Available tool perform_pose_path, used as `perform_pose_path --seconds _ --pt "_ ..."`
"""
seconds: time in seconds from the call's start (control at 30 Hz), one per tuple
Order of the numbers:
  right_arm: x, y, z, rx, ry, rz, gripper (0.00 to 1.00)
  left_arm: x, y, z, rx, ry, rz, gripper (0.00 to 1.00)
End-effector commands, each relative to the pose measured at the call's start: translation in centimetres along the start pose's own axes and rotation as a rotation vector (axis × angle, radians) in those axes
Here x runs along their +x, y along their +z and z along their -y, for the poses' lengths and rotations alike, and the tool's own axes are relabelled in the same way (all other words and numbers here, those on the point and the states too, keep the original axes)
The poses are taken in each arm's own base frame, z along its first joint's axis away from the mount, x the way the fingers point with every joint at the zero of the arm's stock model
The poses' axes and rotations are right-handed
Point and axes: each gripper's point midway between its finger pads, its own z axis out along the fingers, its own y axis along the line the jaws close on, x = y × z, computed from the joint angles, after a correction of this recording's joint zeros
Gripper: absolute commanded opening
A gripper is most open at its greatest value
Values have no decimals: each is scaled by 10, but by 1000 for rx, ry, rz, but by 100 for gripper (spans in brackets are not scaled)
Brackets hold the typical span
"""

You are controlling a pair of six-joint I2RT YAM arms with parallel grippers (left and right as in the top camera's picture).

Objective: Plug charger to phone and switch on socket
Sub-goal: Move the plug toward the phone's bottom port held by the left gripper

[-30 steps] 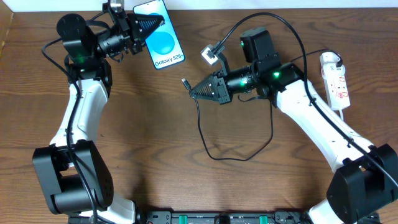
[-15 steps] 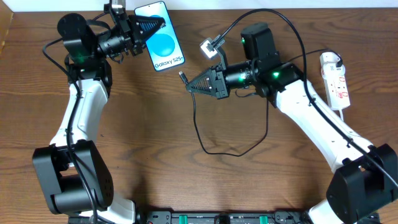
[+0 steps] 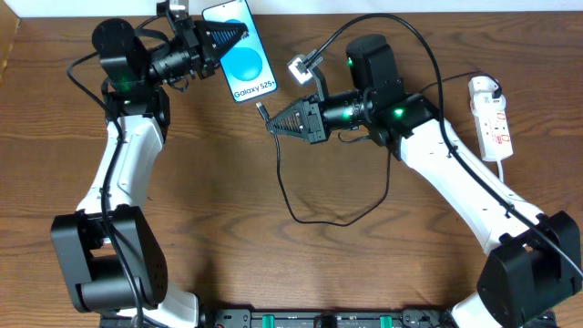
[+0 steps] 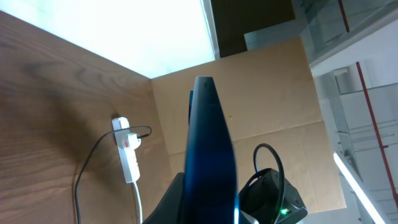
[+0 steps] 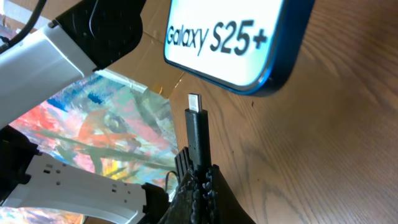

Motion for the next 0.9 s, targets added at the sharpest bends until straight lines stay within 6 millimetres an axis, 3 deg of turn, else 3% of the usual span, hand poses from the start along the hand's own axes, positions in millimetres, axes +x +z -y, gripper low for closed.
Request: perform_pose_path --seconds 0.0,0.87 --pt "-4 -1 -8 -7 -10 13 1 -3 -1 10 8 55 9 7" --pt "-15 -2 -4 27 -3 55 1 -3 -1 10 8 50 9 7"
